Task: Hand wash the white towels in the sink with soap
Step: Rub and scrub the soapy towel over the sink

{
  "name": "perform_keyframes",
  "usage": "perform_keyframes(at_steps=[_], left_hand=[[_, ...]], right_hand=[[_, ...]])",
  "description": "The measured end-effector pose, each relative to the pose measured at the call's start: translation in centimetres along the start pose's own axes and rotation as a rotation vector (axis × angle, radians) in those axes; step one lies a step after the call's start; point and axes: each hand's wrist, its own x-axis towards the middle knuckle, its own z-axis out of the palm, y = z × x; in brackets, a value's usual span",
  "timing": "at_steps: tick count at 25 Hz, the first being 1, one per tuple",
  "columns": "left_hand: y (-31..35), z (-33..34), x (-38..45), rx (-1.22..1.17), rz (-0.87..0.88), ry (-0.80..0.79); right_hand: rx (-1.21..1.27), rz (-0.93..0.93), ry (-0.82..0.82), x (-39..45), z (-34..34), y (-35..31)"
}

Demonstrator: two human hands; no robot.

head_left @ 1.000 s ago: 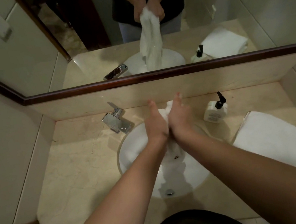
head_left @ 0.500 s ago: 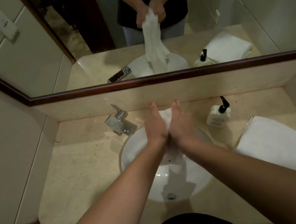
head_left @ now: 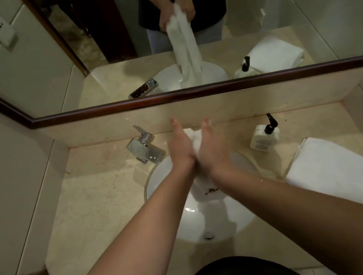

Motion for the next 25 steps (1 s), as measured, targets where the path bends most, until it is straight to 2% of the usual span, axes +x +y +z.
perform_keyframes(at_steps=[1,4,6,8,12,16,19,21,23,25], left_hand=[[0.0,-0.2,0.1,-0.02,-0.009,0.006],[-1.3,0.2,-1.2,0.091,0.094,-0.114],[-1.2,0.2,-1.1,0.066,0.084,-0.052],[-1.3,-0.4,-0.1,0.003,0.015,0.002],[-2.1,0.2,-1.1,0.031,0.07,-0.149],[-1.5,-0.4,0.1,-0.053,-0.022,-0.011],[-2.3,0.2,-0.8,0.03,0.005,-0.103],[-2.1,-0.1,-0.4,-0.012,-0.06,-0.056],[-2.3,-0.5,0.9,-0.072,-0.106,0.001],[-2.7,-0.5,0.2,0.025,-0.023,-0.067]], right_hand=[[-0.023,-0.009,-0.015,-0.3,0.2,0.3],[0.055,0.048,0.051,1.0,-0.5,-0.1],[0.065,0.026,0.054,0.7,-0.6,0.0],[0.0,-0.043,-0.023,-0.8,-0.4,0.4],[0.068,0.001,0.067,0.6,-0.7,-0.3],[-0.042,-0.074,-0.022,-0.3,-0.1,0.9],[-0.01,0.012,0.03,0.6,-0.4,0.3],[-0.002,0.025,0.04,0.8,-0.1,0.7],[-0.064,-0.022,-0.037,0.1,0.2,2.0],[-0.061,0.009,0.005,0.3,0.2,2.2]])
